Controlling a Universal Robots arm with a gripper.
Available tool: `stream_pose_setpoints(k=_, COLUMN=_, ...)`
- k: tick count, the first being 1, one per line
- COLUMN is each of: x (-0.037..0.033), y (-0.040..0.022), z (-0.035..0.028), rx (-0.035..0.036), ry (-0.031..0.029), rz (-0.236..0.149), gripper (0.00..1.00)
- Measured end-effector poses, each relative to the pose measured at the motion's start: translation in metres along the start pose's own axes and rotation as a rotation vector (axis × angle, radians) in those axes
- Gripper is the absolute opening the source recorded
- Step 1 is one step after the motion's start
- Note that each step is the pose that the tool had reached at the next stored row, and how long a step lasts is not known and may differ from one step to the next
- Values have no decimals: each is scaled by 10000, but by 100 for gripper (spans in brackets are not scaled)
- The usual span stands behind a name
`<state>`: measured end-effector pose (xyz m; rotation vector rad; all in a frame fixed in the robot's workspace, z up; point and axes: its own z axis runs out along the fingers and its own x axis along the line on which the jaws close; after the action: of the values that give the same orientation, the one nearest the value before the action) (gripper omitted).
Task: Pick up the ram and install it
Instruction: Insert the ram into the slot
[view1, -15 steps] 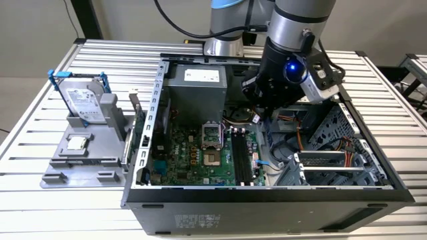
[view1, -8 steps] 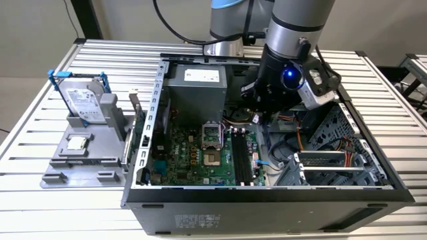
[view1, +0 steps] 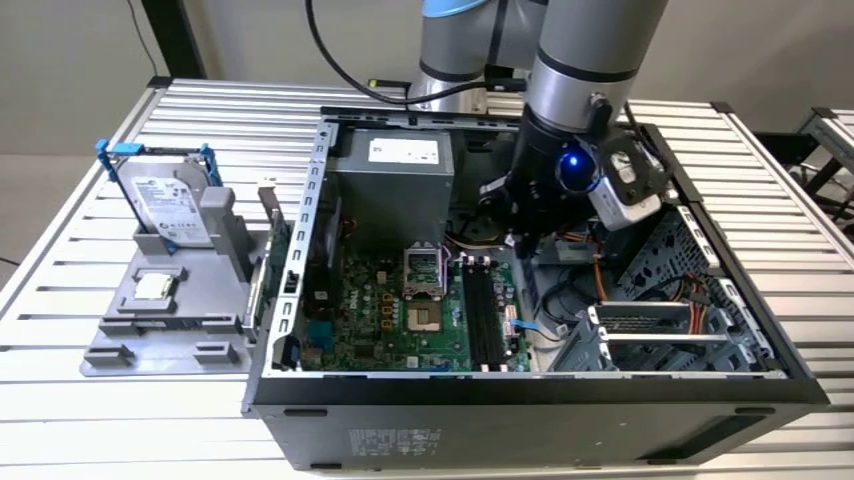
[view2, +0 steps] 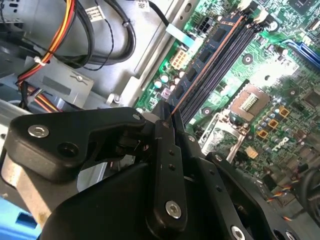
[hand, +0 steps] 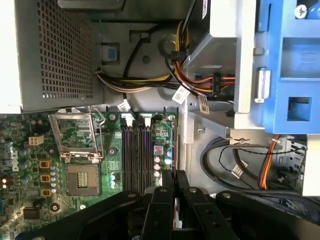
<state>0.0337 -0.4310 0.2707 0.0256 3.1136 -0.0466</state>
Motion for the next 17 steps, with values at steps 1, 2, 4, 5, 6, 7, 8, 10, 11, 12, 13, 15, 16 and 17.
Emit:
stream_pose_setpoints(k=1, x=0, y=1, z=16, rx=4, ry=0, rz=0, gripper=0)
stream_pose_setpoints(k=2, x=1, y=1, z=27, rx=22, ry=1, rz=0, gripper=0)
stream_pose_setpoints(k=4, x=2, y=1, z=35, rx=185, ry=-1, rz=-3, gripper=0)
stream_pose_setpoints(k=5, x=0, y=1, z=36, rx=275, ry=-2, rz=-7, gripper=0)
stream_pose_setpoints(k=6, x=-1, y=2, z=37, rx=324, ry=-3, rz=-9, gripper=0)
stream_pose_setpoints(k=7, x=-1, y=2, z=37, rx=336, ry=-3, rz=-9, gripper=0)
stream_pose_setpoints(k=8, x=-1, y=2, z=39, rx=339, ry=-3, rz=-10, gripper=0)
stream_pose_setpoints(k=10, x=2, y=2, z=51, rx=297, ry=-2, rz=-16, gripper=0)
stream_pose_setpoints(k=11, x=7, y=3, z=67, rx=272, ry=-3, rz=-22, gripper=0)
stream_pose_setpoints(k=12, x=12, y=3, z=85, rx=269, ry=-3, rz=-28, gripper=0)
stream_pose_setpoints(k=13, x=22, y=3, z=102, rx=270, ry=-2, rz=-36, gripper=0)
stream_pose_setpoints(k=15, x=42, y=4, z=139, rx=266, ry=-4, rz=-72, gripper=0)
stream_pose_setpoints(k=16, x=50, y=4, z=157, rx=262, ry=-5, rz=-91, gripper=0)
stream_pose_setpoints(k=17, x=56, y=3, z=175, rx=259, ry=-6, rz=-107, gripper=0)
